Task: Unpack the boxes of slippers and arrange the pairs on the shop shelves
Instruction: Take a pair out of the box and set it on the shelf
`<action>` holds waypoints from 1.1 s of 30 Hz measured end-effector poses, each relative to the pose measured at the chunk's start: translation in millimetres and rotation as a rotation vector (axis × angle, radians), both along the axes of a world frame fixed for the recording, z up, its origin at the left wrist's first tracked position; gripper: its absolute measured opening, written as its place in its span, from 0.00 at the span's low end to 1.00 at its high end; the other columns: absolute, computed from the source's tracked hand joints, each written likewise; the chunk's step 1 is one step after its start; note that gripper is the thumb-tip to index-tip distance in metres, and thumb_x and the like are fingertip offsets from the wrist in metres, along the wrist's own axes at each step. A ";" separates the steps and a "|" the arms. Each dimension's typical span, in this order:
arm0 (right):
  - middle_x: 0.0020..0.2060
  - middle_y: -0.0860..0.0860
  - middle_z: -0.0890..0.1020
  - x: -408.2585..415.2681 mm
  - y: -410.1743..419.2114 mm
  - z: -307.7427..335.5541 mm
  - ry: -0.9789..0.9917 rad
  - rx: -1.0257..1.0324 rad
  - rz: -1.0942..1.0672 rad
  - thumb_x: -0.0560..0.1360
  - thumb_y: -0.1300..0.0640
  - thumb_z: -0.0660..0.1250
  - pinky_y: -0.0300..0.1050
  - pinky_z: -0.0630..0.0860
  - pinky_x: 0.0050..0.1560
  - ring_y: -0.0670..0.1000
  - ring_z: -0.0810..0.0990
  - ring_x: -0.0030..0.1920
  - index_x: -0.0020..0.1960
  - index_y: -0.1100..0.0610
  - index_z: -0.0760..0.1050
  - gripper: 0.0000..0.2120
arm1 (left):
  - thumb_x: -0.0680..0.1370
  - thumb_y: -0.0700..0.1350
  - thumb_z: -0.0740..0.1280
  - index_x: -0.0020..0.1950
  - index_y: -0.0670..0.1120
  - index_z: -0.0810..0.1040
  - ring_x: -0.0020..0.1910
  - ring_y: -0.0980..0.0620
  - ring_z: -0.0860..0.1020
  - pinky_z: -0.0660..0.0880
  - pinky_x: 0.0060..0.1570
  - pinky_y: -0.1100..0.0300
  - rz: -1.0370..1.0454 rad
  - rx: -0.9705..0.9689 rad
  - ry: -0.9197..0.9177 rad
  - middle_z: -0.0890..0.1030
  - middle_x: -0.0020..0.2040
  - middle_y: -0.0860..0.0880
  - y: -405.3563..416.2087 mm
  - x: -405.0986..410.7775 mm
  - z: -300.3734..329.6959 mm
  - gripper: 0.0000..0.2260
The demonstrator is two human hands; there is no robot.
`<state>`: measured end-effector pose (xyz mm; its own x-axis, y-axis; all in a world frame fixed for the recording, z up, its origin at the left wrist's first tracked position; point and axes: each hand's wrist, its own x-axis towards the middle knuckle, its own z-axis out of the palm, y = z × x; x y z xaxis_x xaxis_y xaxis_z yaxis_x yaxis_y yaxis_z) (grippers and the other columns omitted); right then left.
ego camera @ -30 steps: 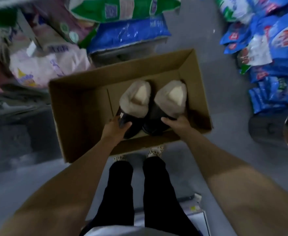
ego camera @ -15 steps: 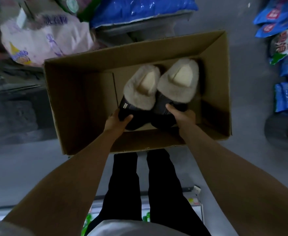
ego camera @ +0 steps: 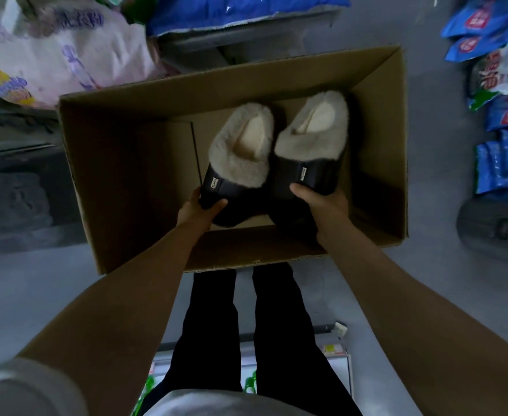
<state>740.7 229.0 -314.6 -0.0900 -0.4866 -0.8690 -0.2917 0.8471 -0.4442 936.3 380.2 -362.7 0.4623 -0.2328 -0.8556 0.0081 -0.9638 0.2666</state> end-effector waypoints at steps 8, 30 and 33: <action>0.62 0.50 0.80 -23.6 0.1 17.9 -0.083 -0.055 -0.042 0.64 0.50 0.83 0.55 0.80 0.61 0.53 0.82 0.59 0.75 0.51 0.67 0.44 | 0.68 0.59 0.78 0.73 0.45 0.69 0.65 0.40 0.75 0.73 0.66 0.43 0.274 0.010 0.095 0.76 0.68 0.43 -5.2 -4.4 -13.7 0.39; 0.70 0.48 0.75 -34.2 13.4 48.5 -0.217 -0.216 0.086 0.70 0.54 0.79 0.52 0.79 0.62 0.48 0.78 0.64 0.80 0.44 0.58 0.45 | 0.59 0.57 0.84 0.65 0.39 0.75 0.56 0.40 0.80 0.77 0.62 0.44 0.704 -0.188 0.238 0.81 0.60 0.41 -12.3 -21.6 47.8 0.41; 0.64 0.41 0.77 -30.6 18.7 65.3 -0.260 -0.243 0.146 0.72 0.53 0.78 0.51 0.79 0.62 0.43 0.78 0.62 0.77 0.42 0.61 0.40 | 0.64 0.53 0.82 0.62 0.42 0.74 0.56 0.41 0.79 0.78 0.60 0.43 0.731 -0.270 0.210 0.79 0.59 0.43 -5.7 -22.4 79.8 0.32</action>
